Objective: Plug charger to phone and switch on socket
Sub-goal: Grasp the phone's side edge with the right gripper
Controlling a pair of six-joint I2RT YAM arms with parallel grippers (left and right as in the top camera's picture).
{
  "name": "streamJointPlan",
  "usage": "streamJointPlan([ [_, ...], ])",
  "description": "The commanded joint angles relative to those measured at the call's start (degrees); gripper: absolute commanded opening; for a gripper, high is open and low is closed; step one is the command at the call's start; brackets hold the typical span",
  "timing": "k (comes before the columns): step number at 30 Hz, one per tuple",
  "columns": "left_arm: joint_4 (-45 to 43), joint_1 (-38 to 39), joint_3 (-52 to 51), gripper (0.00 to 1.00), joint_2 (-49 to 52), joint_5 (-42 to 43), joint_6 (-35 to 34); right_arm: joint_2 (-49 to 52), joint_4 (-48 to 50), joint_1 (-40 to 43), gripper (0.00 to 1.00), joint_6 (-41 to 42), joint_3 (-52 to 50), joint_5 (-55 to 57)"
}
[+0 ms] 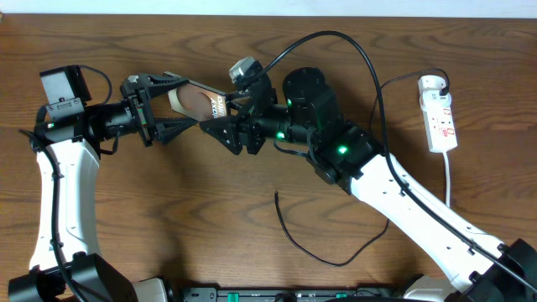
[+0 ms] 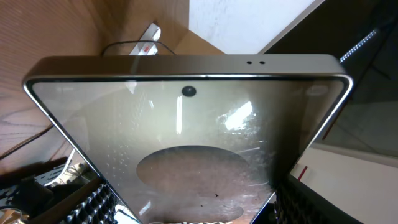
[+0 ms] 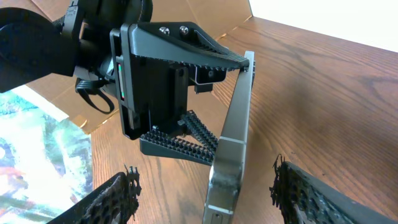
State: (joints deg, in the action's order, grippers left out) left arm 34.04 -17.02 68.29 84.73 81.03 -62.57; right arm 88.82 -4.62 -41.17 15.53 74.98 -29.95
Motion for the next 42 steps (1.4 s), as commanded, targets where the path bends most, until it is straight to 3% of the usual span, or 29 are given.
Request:
streamJointPlan([
  [1,-0.24,0.13,2.16,0.07,-1.16,2.08,1.01,0.07,0.22,-0.63,0.72,0.44,1.07,0.11],
  [8,-0.24,0.74,2.16,0.07,-1.16,2.05,1.01,0.07,0.11,-2.75,0.71,1.64,1.07,2.64],
  [14,-0.26,3.45,2.16,0.07,-1.16,2.05,1.01,0.07,-0.07,-5.22,0.46,1.66,1.07,6.03],
  [25,-0.26,3.87,2.16,0.07,-1.16,2.05,1.03,0.07,-0.07,-4.98,0.29,2.69,1.09,6.05],
  [30,-0.26,3.87,2.16,0.07,-1.16,2.05,1.03,0.07,-0.09,-4.98,0.04,2.71,1.09,6.05],
  [42,-0.26,3.87,2.16,0.07,-1.16,2.05,1.22,0.07,-0.09,-4.9,0.01,2.69,1.07,6.05],
])
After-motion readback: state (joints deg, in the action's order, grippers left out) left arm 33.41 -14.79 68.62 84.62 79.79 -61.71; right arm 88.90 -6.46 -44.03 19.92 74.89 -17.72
